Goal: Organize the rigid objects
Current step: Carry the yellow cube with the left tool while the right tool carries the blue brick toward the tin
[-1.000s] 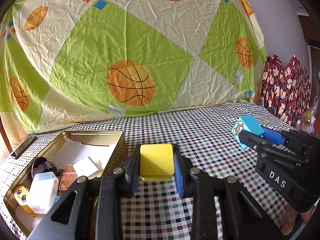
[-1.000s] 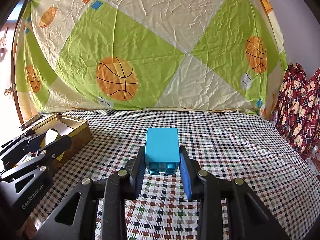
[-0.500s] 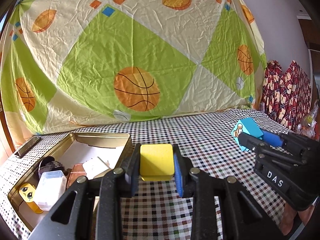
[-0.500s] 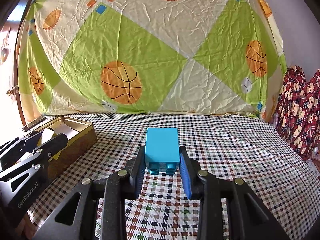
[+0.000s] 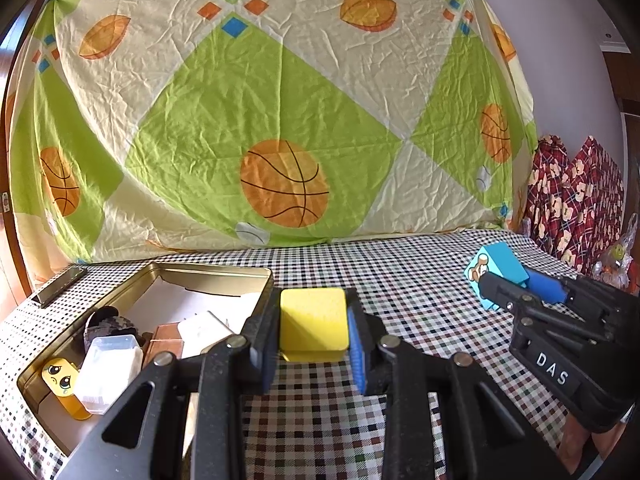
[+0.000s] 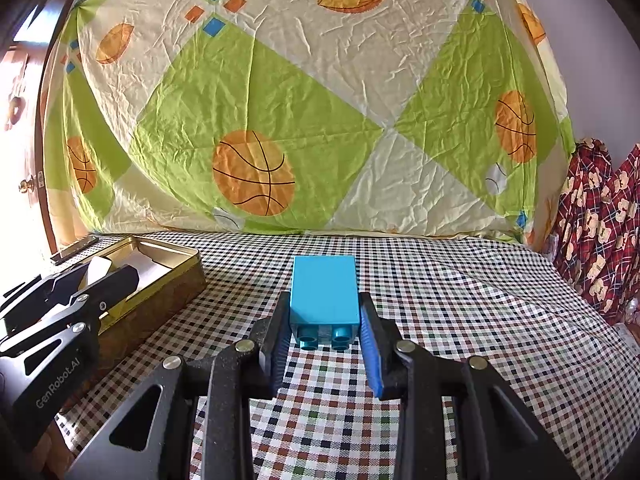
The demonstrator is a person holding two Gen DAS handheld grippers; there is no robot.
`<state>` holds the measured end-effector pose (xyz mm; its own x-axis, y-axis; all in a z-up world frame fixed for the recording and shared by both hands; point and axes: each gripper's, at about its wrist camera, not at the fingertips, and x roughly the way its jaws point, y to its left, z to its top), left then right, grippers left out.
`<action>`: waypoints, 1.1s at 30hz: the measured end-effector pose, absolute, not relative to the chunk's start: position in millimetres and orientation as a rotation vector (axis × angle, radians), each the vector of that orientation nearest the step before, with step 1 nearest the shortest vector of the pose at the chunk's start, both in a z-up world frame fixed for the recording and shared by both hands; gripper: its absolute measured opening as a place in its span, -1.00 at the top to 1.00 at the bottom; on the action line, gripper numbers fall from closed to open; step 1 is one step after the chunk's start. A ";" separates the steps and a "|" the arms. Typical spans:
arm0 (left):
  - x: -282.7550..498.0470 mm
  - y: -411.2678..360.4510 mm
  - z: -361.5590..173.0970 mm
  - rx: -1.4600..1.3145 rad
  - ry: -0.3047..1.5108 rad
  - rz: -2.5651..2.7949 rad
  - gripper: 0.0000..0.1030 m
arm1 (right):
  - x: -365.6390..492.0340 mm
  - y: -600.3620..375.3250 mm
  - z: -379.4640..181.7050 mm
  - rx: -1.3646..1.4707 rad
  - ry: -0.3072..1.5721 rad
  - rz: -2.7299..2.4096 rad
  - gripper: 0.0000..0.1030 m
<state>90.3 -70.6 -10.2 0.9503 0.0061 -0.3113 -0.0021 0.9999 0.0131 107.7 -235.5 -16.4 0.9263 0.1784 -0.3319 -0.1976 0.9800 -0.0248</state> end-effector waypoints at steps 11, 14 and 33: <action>81.1 -65.5 -8.1 0.002 0.291 0.019 0.46 | 99.8 -229.9 -14.5 -0.053 0.315 0.210 0.34; 79.0 -63.3 -7.5 -0.002 0.286 0.022 0.46 | 98.0 -227.2 -14.3 -0.054 0.312 0.216 0.34; 59.4 -34.1 -7.0 -0.032 0.276 0.035 0.46 | 89.7 -194.6 -14.5 -0.099 0.301 0.284 0.34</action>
